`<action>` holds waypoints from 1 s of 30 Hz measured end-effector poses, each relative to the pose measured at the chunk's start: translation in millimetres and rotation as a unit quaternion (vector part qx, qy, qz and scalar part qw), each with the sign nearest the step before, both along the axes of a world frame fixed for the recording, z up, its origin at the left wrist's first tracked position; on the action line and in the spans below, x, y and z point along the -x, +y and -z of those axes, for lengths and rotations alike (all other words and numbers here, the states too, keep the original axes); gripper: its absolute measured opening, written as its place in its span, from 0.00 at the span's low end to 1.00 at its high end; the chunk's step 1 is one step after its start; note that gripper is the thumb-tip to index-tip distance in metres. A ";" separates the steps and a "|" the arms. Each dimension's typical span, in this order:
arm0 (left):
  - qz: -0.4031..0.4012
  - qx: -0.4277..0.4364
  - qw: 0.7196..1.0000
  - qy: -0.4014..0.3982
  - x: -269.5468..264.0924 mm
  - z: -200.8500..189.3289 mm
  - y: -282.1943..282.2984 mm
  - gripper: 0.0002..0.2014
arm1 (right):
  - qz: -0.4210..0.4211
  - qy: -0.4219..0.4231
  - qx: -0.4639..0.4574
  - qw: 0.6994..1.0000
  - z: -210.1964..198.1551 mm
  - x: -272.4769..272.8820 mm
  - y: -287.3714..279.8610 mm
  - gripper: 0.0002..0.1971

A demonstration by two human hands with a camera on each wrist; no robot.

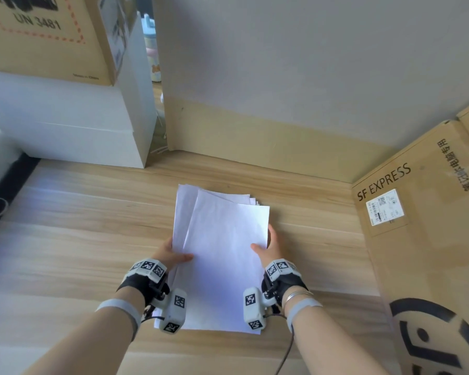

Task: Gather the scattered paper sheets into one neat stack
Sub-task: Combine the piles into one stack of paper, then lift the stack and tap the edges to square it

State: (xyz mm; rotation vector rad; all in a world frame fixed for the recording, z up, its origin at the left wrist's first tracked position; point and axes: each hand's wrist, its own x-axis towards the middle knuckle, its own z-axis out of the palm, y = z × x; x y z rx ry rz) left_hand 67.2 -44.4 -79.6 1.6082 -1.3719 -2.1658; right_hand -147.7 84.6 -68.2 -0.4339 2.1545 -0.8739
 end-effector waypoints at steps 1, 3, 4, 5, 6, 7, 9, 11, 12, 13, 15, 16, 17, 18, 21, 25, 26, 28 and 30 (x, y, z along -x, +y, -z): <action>0.002 0.006 1.000 -0.004 1.4 -1.9 1.0 0.36 | -0.010 -0.019 0.008 1.000 0.2 -2.3 1.6 0.39; 0.009 0.019 1.000 -0.007 5.9 -3.2 3.0 0.34 | -0.039 -0.039 0.016 0.998 -4.2 -6.2 1.7 0.40; 0.011 0.024 1.000 -0.006 8.6 -3.1 3.6 0.31 | -0.055 -0.041 0.016 0.998 -5.8 -6.5 1.9 0.41; 0.011 0.031 0.999 -0.004 11.3 -5.4 4.4 0.29 | -0.061 -0.044 0.014 0.997 -7.2 -5.8 2.1 0.41; 0.007 0.039 0.999 -0.001 14.2 -7.6 5.1 0.27 | -0.046 -0.046 0.011 0.998 -8.9 -4.5 2.3 0.43; 0.001 0.043 0.999 0.007 17.2 -10.0 5.0 0.26 | -0.021 -0.043 0.015 0.999 -11.4 -2.1 2.7 0.44; -0.012 0.057 0.998 0.022 23.4 -18.0 5.1 0.25 | 0.040 -0.049 0.043 0.997 -15.4 2.2 3.5 0.46; -0.013 0.075 0.996 0.039 27.1 -29.8 4.5 0.22 | 0.101 -0.060 0.087 0.989 -23.1 4.3 2.4 0.50; -0.004 0.086 0.995 0.047 29.1 -35.6 3.3 0.21 | 0.128 -0.069 0.112 0.983 -26.7 6.3 1.9 0.50; 0.009 0.101 0.993 0.056 31.1 -42.8 2.3 0.20 | 0.146 -0.065 0.138 0.977 -31.7 8.4 1.5 0.46; 0.010 0.129 0.989 0.066 34.1 -57.4 0.3 0.17 | 0.161 -0.027 0.208 0.964 -50.5 10.6 -1.9 0.24; 0.001 0.140 0.988 0.071 35.8 -64.0 -0.8 0.16 | 0.158 -0.012 0.241 0.958 -60.5 12.9 -4.9 0.15; -0.012 0.156 0.985 0.077 37.2 -70.8 -1.8 0.15 | 0.154 0.005 0.269 0.951 -70.6 14.6 -8.3 0.13; -0.024 0.173 0.981 0.084 39.1 -78.8 -2.4 0.14 | 0.148 0.013 0.292 0.945 -80.7 14.8 -10.9 0.12; -0.034 0.227 0.968 0.097 42.0 -103.2 -6.2 0.09 | 0.155 0.005 0.355 0.922 -105.7 13.6 -13.3 0.12; -0.032 0.240 0.960 0.138 40.9 -123.0 -15.9 0.21 | 0.143 -0.041 0.398 0.905 -115.0 7.2 -7.4 0.17; -0.039 0.246 0.958 0.142 40.8 -126.3 -17.5 0.26 | 0.131 -0.044 0.402 0.905 -114.8 6.1 -5.6 0.23; -0.059 0.245 0.955 0.157 38.6 -129.0 -20.9 0.31 | 0.112 -0.041 0.396 0.911 -115.7 2.2 -3.9 0.26; -0.072 0.245 0.952 0.171 36.5 -131.3 -22.0 0.32 | 0.105 -0.044 0.375 0.920 -113.9 -2.4 -4.2 0.27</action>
